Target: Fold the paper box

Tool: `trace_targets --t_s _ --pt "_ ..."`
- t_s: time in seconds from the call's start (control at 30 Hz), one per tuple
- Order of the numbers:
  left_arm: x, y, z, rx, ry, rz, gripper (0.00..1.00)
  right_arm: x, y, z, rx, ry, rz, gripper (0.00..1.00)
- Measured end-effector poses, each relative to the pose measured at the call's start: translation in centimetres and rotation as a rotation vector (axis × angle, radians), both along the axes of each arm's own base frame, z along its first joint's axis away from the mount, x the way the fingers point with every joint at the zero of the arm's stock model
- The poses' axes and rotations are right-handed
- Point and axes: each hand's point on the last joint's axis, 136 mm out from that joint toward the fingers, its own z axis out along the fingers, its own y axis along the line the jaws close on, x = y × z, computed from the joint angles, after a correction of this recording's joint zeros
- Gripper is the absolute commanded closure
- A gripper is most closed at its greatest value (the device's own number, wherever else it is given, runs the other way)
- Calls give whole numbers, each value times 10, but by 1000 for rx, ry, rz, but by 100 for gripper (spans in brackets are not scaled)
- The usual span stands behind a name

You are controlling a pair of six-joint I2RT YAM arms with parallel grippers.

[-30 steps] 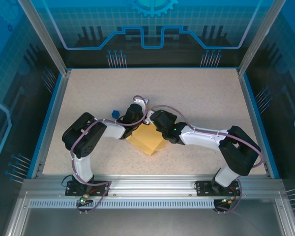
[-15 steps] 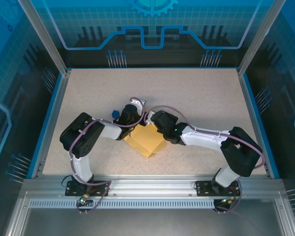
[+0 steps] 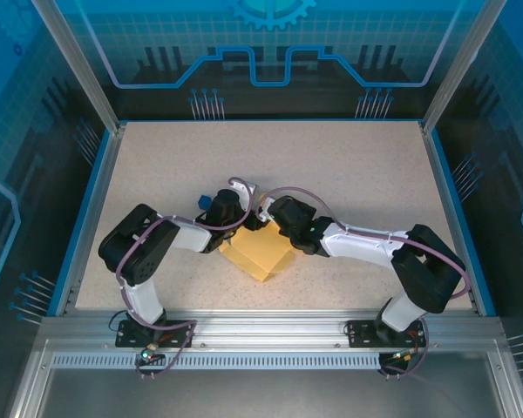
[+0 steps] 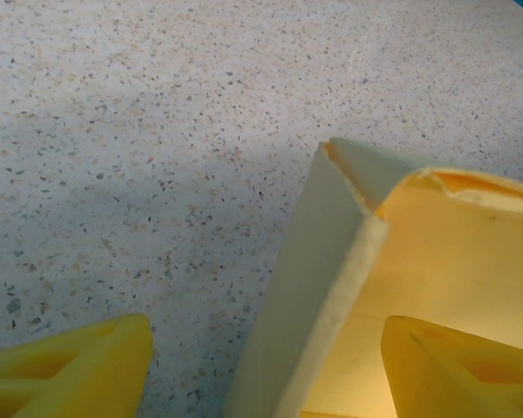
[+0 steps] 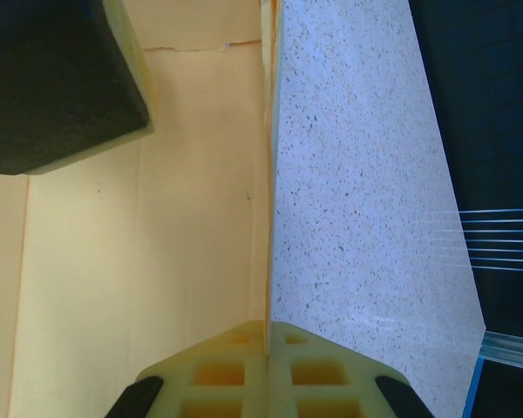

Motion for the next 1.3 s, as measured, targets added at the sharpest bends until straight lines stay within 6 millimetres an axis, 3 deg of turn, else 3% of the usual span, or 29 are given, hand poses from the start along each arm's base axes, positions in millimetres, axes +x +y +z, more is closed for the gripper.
trace_targets --t_s 0.57,1.03,1.3 --pt "-3 8 -31 67 74 2 56 0 -2 -1 -1 7 -3 100" --pt "8 6 -26 68 75 43 75 3 -1 4 24 -9 -13 100" --pt "14 5 -21 80 81 111 79 4 2 5 48 -14 -19 100"
